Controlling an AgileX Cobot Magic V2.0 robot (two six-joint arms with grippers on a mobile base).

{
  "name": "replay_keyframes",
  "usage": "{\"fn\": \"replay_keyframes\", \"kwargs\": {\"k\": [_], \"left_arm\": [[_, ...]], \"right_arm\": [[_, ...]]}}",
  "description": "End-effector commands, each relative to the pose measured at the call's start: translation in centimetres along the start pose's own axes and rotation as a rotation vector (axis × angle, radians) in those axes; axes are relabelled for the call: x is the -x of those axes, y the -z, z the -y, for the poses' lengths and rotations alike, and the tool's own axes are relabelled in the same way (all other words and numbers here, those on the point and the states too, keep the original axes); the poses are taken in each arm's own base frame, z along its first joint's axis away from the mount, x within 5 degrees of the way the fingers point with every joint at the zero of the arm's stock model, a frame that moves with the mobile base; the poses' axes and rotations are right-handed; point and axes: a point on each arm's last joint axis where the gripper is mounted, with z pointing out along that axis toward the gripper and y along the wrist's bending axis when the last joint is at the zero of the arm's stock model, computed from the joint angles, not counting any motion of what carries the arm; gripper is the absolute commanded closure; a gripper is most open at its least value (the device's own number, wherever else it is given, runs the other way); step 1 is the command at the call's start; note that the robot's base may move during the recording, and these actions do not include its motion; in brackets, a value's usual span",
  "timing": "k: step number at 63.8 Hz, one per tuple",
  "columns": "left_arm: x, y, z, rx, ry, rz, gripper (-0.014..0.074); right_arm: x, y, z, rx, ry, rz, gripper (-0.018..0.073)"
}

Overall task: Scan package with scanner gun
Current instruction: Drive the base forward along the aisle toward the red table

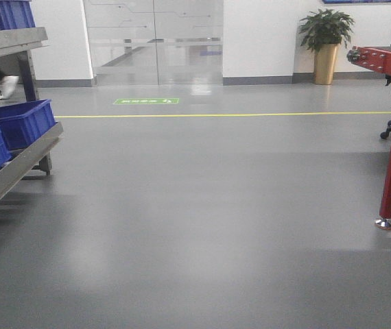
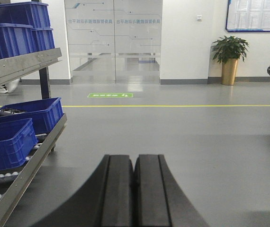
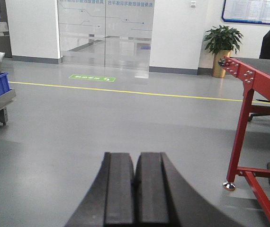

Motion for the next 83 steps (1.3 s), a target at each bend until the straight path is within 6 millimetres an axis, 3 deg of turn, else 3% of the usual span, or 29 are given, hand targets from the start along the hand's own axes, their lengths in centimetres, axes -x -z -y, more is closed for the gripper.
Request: {"fn": "replay_keyframes", "kwargs": {"k": [1,83], "left_arm": [[0.28,0.04,-0.02,0.003,0.004,0.027,0.0707],[0.28,0.04,-0.02,0.003,0.004,0.027,0.0707]], "right_arm": [[0.17,0.02,0.03,-0.005,-0.005,0.019,0.0727],[0.17,0.02,0.03,-0.005,-0.005,0.019,0.0727]]}}
